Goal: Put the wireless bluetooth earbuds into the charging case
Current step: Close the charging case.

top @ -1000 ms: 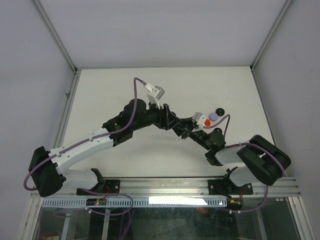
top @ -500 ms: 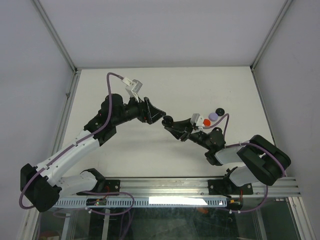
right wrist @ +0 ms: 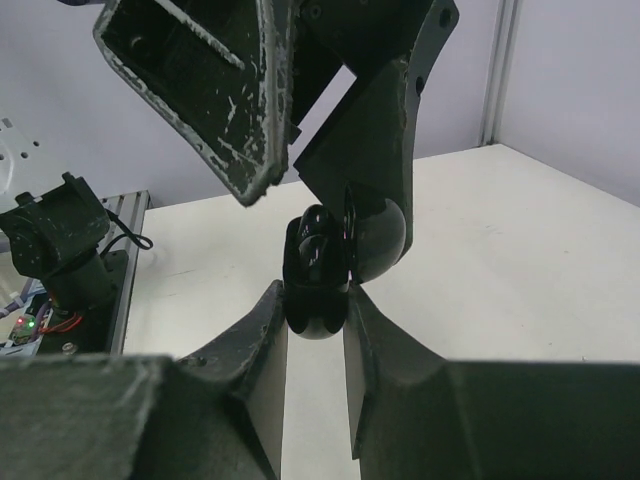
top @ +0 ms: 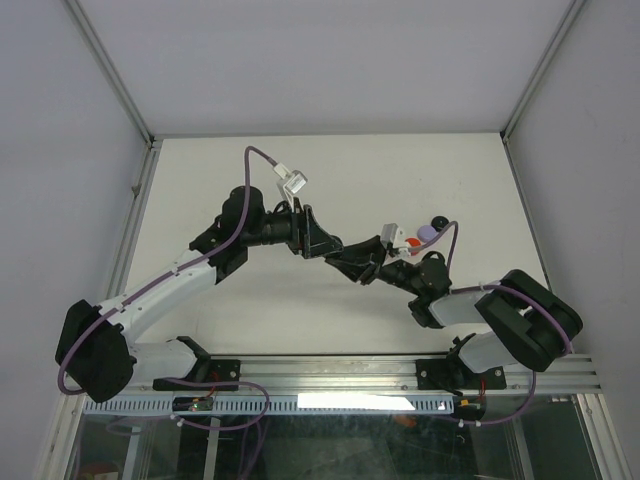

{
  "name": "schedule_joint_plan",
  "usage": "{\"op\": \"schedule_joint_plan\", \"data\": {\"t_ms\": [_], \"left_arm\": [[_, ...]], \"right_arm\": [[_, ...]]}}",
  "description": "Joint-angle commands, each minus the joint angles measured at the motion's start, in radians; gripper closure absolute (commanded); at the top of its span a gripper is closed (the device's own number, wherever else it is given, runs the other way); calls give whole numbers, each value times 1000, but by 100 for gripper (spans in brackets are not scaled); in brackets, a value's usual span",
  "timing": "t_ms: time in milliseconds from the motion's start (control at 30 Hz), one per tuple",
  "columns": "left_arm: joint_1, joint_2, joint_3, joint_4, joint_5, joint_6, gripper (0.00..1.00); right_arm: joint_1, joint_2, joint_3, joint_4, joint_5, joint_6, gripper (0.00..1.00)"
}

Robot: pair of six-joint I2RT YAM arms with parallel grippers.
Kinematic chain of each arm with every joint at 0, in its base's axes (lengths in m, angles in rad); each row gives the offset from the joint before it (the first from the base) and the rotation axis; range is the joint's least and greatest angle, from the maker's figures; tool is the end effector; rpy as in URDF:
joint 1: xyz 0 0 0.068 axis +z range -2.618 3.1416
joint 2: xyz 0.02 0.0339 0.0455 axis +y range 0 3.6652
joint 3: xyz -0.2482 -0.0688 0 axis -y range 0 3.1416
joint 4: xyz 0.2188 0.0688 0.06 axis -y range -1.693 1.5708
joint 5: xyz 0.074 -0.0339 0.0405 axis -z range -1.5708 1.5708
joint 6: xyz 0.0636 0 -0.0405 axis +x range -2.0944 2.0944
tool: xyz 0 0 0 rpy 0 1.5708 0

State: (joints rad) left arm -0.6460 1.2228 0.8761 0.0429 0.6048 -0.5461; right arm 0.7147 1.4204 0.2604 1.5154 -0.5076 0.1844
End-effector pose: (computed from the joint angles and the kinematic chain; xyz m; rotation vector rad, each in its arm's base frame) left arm 0.2035 -0.1987 0.2911 0.5602 1.9840 -1.3474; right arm 0.1661 0.1850 0.2274 -0.7799 1.0875 1.0764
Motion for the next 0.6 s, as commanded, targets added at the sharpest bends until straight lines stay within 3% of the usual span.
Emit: {"op": "schedule_joint_plan", "data": {"t_ms": [0, 333, 467, 567], "left_arm": [[6, -3, 0, 136, 147, -38, 36], [20, -52, -13, 211, 212, -57, 39], [47, -86, -4, 98, 124, 1, 36], [65, -120, 15, -50, -30, 68, 34]], "right_arm": [[-12, -19, 42, 124, -32, 47, 100], [-33, 60, 57, 123, -80, 120, 100], [-54, 80, 56, 117, -78, 173, 100], [-79, 77, 56, 70, -78, 222, 100]]}}
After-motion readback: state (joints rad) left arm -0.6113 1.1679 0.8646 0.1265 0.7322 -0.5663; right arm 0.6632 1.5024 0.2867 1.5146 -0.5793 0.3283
